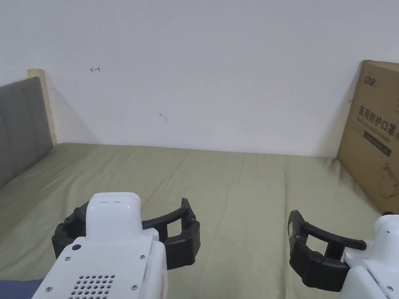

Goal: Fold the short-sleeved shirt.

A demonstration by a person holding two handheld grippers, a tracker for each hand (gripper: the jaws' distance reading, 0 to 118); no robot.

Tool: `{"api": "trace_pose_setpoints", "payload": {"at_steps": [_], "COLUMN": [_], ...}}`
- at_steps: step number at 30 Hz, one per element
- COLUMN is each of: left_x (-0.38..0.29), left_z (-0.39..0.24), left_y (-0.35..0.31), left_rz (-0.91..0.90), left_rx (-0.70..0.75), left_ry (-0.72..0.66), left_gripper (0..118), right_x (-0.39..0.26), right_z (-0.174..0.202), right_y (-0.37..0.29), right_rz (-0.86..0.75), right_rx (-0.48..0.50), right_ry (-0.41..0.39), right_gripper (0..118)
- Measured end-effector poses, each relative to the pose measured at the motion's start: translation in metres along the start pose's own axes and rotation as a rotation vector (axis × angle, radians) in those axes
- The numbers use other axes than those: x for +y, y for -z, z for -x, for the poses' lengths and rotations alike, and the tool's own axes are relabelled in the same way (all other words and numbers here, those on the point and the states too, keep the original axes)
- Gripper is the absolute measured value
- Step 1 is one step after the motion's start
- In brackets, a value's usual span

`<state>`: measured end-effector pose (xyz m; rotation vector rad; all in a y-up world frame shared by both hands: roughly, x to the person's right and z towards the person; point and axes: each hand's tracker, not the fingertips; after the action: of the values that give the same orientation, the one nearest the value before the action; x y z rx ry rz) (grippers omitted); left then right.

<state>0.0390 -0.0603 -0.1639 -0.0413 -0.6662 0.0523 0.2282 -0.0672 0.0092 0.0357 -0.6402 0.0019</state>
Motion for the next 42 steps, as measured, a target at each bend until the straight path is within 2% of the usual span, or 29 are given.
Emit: {"api": "trace_pose_setpoints", "payload": {"at_steps": [6,11,23,42], "left_x": [-0.001,-0.006,-0.010,-0.012], "left_z": [-0.005,0.000,-0.003,-0.012], "left_y": [0.003,0.006,0.014,0.019], "left_rz": [0.029,0.021,0.060,0.085], "left_rx": [-0.016,-0.108,-0.095,-0.077], "left_ry": [-0.026,-0.116,-0.115,-0.066], "left_gripper": [116,116,116,116], "right_x": [-0.002,-0.006,-0.014,-0.014], "right_z": [-0.001,-0.003,-0.012,-0.011], "right_y": [0.003,0.008,0.014,0.018], "right_rz": [0.009,0.019,0.045,0.054], "right_rx": [0.008,0.011,-0.001,0.013], "right_ry": [0.002,0.004,0.051,0.032], "right_gripper": [118,118,118,118]}}
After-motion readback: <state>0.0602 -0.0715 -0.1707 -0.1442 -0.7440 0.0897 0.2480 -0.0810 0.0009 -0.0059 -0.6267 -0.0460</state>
